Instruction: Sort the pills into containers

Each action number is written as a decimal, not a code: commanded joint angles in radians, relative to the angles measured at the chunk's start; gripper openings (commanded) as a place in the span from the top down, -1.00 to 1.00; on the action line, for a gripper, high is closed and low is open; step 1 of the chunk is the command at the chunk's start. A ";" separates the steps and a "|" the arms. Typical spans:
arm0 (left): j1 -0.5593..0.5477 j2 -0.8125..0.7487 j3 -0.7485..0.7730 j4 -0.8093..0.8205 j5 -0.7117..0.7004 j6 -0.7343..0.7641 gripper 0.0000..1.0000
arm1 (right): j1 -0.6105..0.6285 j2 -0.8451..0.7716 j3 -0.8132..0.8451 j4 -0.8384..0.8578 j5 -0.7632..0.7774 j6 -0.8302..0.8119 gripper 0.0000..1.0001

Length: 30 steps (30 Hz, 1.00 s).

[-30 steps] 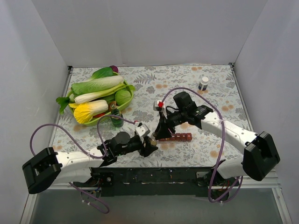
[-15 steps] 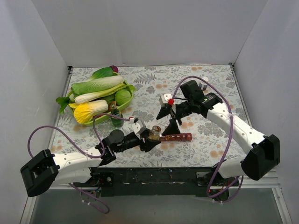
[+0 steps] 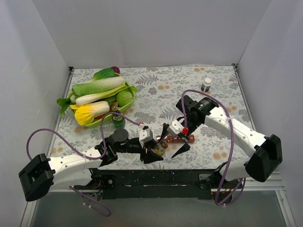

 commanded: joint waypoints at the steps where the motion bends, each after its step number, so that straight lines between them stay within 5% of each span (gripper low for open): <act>1: 0.007 0.004 0.051 -0.061 0.079 0.028 1.00 | 0.048 0.028 0.041 -0.072 -0.050 -0.040 -0.72; 8: 0.007 0.004 0.045 -0.053 0.050 0.019 1.00 | 0.051 0.024 0.068 0.018 -0.015 0.089 -0.22; 14: 0.007 -0.032 0.028 -0.007 -0.060 0.005 1.00 | 0.054 -0.013 0.018 0.273 0.049 0.492 0.34; 16: 0.007 -0.043 0.020 0.014 -0.111 0.005 1.00 | 0.054 -0.019 -0.008 0.318 0.051 0.527 0.36; 21: 0.005 -0.026 0.031 0.096 -0.250 0.032 1.00 | 0.054 -0.007 -0.105 0.505 0.072 0.914 0.50; 27: -0.013 0.131 0.106 0.128 -0.706 0.038 1.00 | 0.048 0.036 -0.244 0.810 0.344 1.441 0.60; 30: -0.013 0.214 0.120 0.177 -0.823 0.006 1.00 | 0.018 0.083 -0.252 0.851 0.316 1.529 0.58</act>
